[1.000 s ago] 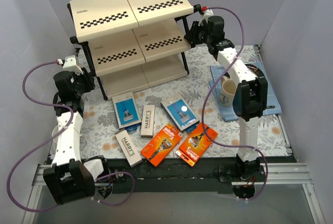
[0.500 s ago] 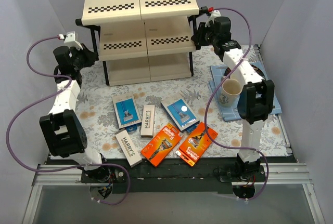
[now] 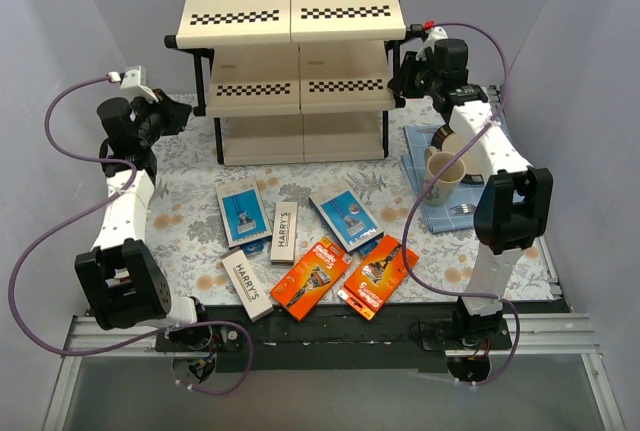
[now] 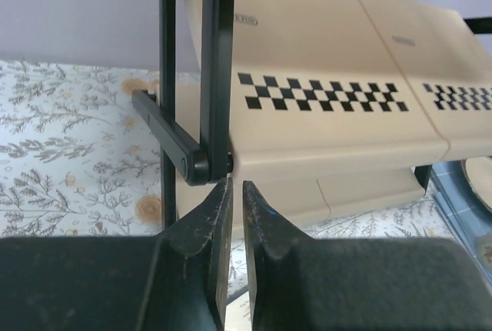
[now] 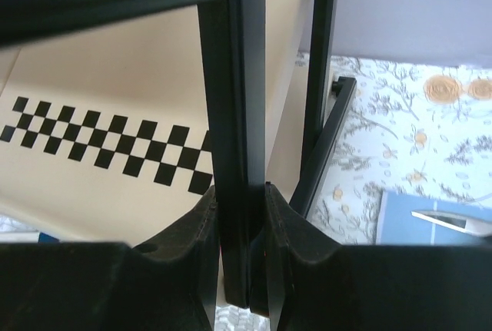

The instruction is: Place and organize the shaving razors onto the shelf

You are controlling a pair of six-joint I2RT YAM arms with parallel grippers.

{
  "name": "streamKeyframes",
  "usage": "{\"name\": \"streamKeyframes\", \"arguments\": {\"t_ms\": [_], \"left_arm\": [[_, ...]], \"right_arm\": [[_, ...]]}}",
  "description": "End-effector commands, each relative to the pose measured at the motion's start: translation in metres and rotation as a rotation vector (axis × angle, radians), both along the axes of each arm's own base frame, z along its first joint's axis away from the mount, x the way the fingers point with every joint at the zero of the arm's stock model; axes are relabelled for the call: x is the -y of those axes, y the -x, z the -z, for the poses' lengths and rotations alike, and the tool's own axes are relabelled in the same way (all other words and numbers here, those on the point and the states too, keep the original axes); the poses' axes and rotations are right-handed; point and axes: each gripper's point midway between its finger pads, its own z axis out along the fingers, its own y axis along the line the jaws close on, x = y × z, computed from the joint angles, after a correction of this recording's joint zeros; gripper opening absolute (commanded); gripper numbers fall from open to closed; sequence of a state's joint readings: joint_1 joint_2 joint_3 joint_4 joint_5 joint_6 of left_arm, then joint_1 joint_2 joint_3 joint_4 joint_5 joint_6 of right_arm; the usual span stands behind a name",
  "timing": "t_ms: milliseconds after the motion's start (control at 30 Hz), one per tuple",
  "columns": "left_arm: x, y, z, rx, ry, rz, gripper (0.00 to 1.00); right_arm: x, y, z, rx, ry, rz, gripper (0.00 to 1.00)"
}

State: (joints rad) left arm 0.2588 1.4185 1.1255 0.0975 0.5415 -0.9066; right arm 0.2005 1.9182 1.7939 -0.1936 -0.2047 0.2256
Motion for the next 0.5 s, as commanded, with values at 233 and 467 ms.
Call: {"name": "streamKeyframes", "arguments": {"t_ms": [233, 467], "left_arm": [[0.012, 0.071, -0.029, -0.084, 0.1, -0.084, 0.65], [0.075, 0.156, -0.005, -0.155, 0.229, 0.166, 0.74]], "right_arm": [[0.048, 0.051, -0.112, 0.247, 0.125, 0.076, 0.66], [0.053, 0.133, -0.116, 0.253, 0.166, -0.018, 0.67]]}}
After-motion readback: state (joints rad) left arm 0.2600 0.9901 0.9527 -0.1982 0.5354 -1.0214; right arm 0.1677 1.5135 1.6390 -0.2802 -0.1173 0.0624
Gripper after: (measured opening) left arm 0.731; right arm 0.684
